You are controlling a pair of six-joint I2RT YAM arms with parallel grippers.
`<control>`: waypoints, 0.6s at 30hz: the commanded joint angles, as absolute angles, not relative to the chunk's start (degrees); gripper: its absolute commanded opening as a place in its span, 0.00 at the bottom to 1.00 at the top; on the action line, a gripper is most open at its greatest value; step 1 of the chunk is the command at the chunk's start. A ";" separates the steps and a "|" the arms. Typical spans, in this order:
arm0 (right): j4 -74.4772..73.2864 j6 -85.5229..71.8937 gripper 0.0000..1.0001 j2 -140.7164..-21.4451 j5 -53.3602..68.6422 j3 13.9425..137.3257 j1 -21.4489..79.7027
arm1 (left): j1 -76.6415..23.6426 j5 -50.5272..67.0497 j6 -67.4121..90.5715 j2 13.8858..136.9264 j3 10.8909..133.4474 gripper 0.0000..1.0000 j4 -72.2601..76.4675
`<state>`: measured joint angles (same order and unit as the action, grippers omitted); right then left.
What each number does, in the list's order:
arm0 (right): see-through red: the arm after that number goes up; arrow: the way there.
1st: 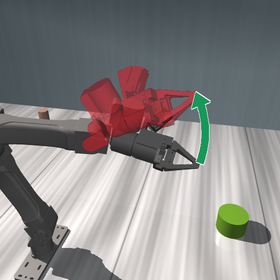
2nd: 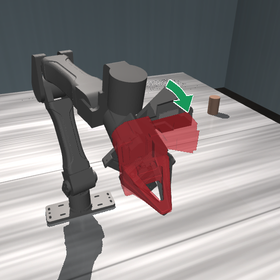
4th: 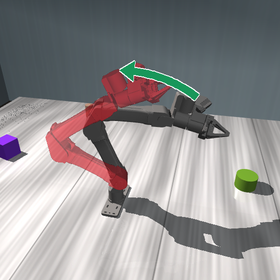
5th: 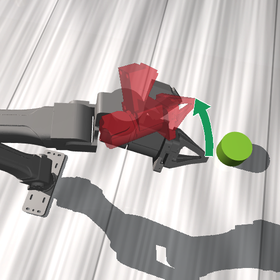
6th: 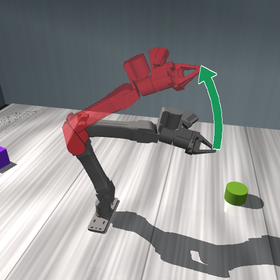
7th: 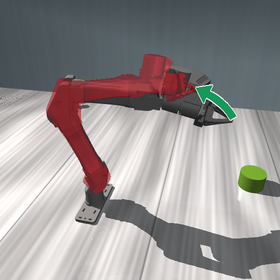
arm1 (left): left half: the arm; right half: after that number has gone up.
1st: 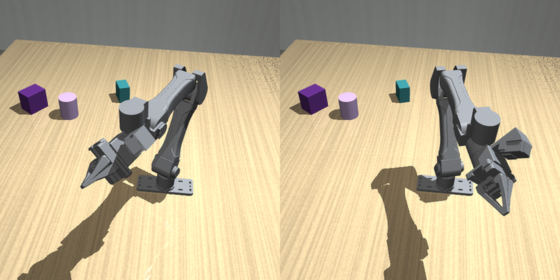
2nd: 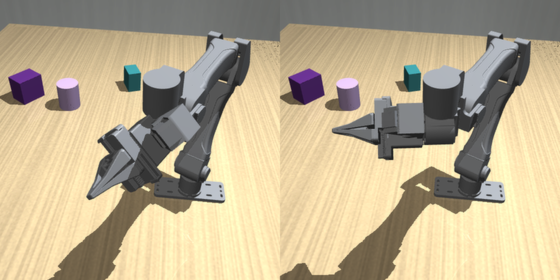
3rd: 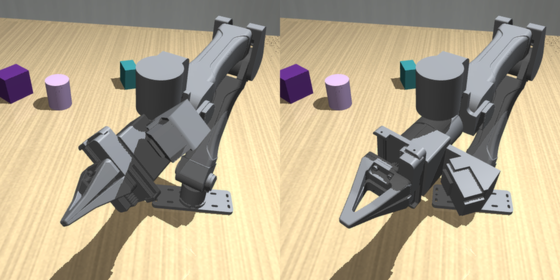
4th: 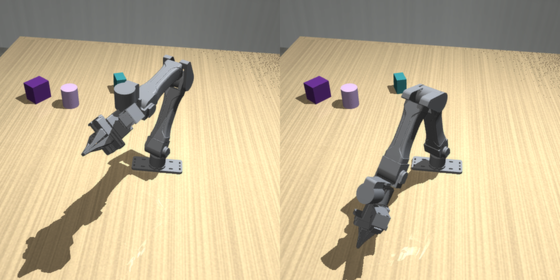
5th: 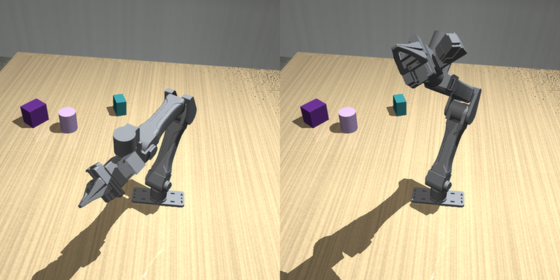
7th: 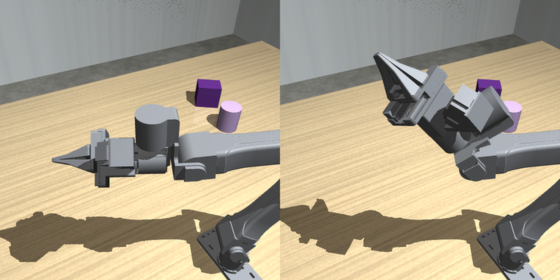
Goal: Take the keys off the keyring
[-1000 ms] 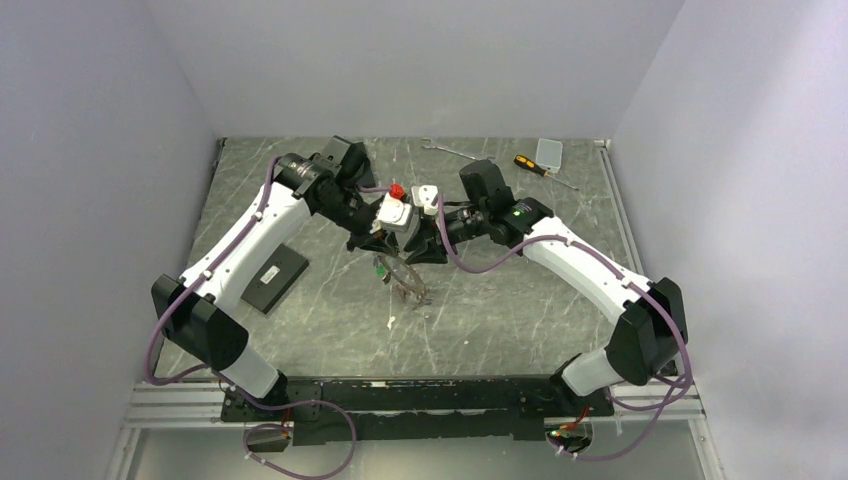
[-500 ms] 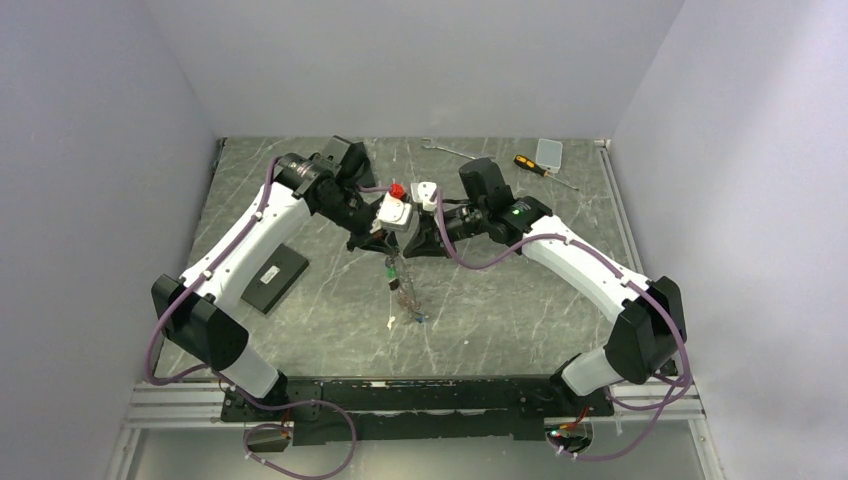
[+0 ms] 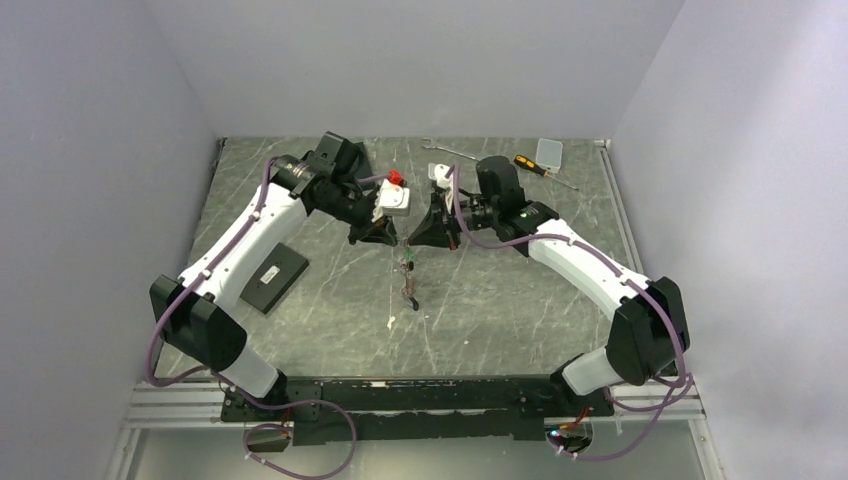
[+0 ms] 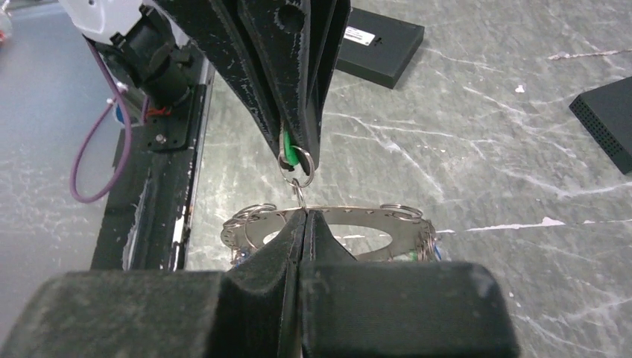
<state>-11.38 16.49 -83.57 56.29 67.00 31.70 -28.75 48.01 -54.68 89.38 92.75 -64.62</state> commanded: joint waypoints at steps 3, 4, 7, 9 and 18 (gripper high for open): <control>4.33 4.11 0.00 -81.12 60.57 64.55 30.08 | -26.86 50.25 -48.27 85.89 91.19 0.00 -59.87; 5.14 3.37 0.00 -81.23 61.09 64.25 29.94 | -26.69 50.23 -48.03 85.87 90.90 0.00 -59.55; 6.29 2.28 0.00 -81.28 61.81 63.92 29.88 | -26.32 50.19 -47.73 85.69 90.17 0.00 -59.00; 6.80 1.65 0.00 -81.39 62.04 63.85 29.79 | -26.28 50.08 -47.92 85.69 89.73 0.00 -58.88; 8.00 0.09 0.00 -81.65 61.43 63.87 29.79 | -26.28 51.55 -47.89 85.91 88.13 0.00 -58.53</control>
<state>2.94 1.41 -83.55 59.70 63.13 30.15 -26.41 49.32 -49.60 87.55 88.53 -59.07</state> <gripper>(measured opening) 0.010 0.033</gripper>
